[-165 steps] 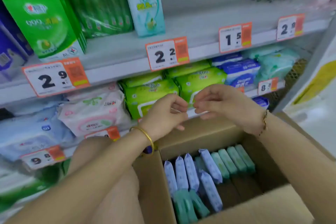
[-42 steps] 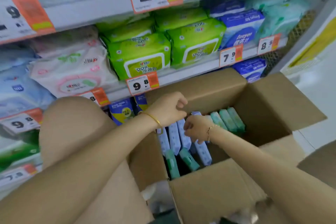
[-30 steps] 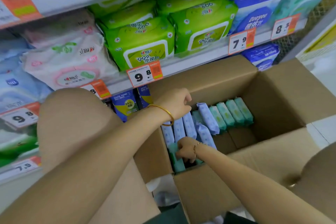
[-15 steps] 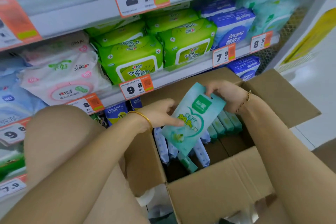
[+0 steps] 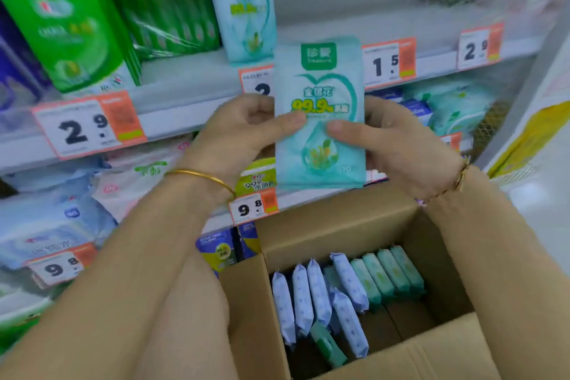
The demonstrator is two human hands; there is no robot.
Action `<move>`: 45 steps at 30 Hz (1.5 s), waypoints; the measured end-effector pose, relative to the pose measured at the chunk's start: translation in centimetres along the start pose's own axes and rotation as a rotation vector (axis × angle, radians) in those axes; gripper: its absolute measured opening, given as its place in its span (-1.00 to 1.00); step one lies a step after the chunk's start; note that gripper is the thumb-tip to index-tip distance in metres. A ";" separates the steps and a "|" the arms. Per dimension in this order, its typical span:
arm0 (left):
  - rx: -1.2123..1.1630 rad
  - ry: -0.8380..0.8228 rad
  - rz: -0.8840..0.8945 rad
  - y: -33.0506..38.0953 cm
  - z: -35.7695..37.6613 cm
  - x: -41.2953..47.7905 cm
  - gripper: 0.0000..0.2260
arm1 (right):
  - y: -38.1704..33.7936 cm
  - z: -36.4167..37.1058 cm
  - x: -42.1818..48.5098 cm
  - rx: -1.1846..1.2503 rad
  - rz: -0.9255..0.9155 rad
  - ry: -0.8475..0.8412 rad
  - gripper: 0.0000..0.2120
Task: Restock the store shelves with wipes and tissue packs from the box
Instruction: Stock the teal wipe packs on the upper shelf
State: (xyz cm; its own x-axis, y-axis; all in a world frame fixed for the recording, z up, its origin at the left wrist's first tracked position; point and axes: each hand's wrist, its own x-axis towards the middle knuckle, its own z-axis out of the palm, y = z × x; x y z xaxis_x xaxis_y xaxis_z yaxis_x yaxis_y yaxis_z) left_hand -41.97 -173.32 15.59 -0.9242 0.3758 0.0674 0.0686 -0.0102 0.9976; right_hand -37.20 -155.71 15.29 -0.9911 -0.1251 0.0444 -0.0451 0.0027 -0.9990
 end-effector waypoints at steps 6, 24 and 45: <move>0.017 0.121 0.109 7.0 -3.1 5.4 -0.93 | -6.8 0.8 8.4 -0.122 -0.189 0.219 -0.79; 0.614 0.576 0.164 3.8 -6.9 15.7 -0.72 | -5.1 3.1 20.8 -0.699 -0.030 0.403 -0.68; 0.357 0.342 0.341 -2.0 -0.1 1.8 -0.72 | -0.2 1.1 5.3 -0.453 -0.214 0.378 -0.84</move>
State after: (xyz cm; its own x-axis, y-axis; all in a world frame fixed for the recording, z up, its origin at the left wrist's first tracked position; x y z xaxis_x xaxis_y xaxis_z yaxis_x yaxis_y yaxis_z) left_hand -43.79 -172.69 13.71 -0.8923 0.0863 0.4430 0.4496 0.2567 0.8556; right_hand -42.26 -157.49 15.76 -0.9262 0.1896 0.3258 -0.2140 0.4471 -0.8685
